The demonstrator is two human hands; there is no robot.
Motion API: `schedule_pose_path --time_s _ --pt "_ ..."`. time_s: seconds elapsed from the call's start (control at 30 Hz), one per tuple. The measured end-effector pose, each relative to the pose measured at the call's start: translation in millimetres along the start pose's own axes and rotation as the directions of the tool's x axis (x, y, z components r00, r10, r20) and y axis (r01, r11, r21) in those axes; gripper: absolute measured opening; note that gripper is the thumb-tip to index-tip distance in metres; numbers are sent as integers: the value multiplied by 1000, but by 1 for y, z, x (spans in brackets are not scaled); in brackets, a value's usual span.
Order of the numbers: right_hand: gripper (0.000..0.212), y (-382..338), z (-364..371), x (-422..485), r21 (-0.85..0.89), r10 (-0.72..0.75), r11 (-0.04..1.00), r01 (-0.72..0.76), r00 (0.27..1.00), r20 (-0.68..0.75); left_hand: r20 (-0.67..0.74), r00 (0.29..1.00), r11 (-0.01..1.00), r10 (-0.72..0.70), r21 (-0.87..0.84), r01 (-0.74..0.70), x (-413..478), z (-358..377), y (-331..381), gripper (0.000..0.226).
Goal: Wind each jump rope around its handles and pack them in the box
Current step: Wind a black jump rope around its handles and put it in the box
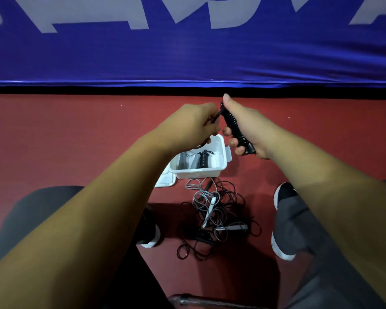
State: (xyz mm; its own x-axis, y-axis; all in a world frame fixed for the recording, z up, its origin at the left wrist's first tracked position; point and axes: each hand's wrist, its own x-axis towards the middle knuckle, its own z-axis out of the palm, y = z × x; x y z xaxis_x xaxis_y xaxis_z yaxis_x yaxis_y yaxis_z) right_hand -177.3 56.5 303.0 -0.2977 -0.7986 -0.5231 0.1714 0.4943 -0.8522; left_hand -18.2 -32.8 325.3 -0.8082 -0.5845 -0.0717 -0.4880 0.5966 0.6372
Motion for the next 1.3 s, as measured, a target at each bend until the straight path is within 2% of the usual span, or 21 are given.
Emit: schedule_pose_path --time_s 0.1,0.2,0.4,0.6,0.73,0.87,0.97,1.03,1.17,1.3 --pt "42 -2 1 -1 28 -23 999 24 999 -23 59 998 997 -17 -74 21 -2 1 3 11" --pt "34 -8 0 -3 37 -57 998 60 996 -61 121 992 971 -27 -233 55 -2 2 1 15" --pt "32 -14 -4 -5 28 -131 991 134 987 -93 54 994 883 -91 -457 105 4 -2 -9 40" --pt "28 -14 -4 -9 -39 -176 984 174 983 -50 68 992 954 -108 -274 122 5 -14 -18 20" --pt "37 -14 -4 -11 -80 -174 981 175 985 14 123 985 973 -120 -181 141 7 -14 -23 15" --pt "47 -11 1 -17 -108 -134 983 147 984 120 88 981 980 -172 -85 180 9 -14 -26 11" --pt "48 -10 3 -20 -86 -91 990 110 976 199 82 979 977 -185 -91 192 9 -11 -27 8" --pt "49 -10 2 -22 -98 -37 993 66 964 265 78 982 982 -170 -72 176 9 -8 -29 24" --pt "52 -6 3 -25 -135 59 991 -5 915 399 42 986 986 -163 -39 165 12 -8 -31 31" --pt "62 -2 2 -26 -160 152 984 -82 851 503 59 992 967 -114 -220 125 9 -9 -22 26"
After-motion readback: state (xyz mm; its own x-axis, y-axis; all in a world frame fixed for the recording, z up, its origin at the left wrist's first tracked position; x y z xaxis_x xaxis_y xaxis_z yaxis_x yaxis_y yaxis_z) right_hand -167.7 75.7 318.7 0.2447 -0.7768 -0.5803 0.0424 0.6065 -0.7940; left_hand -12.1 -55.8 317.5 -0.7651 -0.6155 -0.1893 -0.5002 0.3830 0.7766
